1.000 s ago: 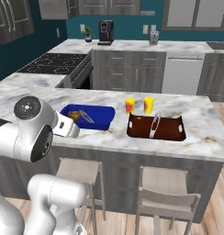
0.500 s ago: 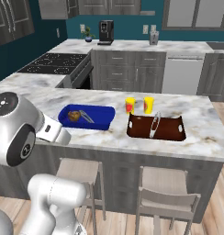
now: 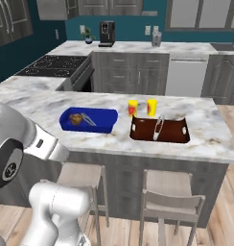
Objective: Gather the eggplant and broccoli from the fridge and place them on a tray on the dining counter. Then gather the chicken drumsticks from the fridge and place them on the other tray.
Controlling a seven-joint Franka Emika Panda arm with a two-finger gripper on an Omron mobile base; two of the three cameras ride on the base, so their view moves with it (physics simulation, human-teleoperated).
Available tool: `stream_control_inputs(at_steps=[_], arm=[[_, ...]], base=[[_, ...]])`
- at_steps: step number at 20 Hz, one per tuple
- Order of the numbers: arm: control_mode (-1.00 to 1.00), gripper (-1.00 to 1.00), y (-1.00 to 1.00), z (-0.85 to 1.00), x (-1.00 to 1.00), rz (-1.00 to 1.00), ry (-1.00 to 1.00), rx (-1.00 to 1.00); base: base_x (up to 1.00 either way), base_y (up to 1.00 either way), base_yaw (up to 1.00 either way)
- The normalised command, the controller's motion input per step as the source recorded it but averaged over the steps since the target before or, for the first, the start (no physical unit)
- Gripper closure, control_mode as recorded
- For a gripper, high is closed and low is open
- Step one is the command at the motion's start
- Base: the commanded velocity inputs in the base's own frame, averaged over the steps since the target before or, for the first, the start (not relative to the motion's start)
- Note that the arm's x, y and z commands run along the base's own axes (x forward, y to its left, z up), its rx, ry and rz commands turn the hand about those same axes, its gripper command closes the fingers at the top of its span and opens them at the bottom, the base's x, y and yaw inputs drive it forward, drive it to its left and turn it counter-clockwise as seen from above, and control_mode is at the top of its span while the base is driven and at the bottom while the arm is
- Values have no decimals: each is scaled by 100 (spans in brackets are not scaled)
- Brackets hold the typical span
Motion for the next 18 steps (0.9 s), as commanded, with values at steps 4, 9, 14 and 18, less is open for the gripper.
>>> stream_control_inputs(at_steps=[4,9,14,18], arm=[[100,-100,0,0,0,0,0,0],[100,-100,0,0,0,0,0,0],[100,-100,0,0,0,0,0,0],[100,-100,0,0,0,0,0,0]], base=[[-77,-62,-29],[-42,-87,-33],[-13,-93,-35],[-8,-85,-38]])
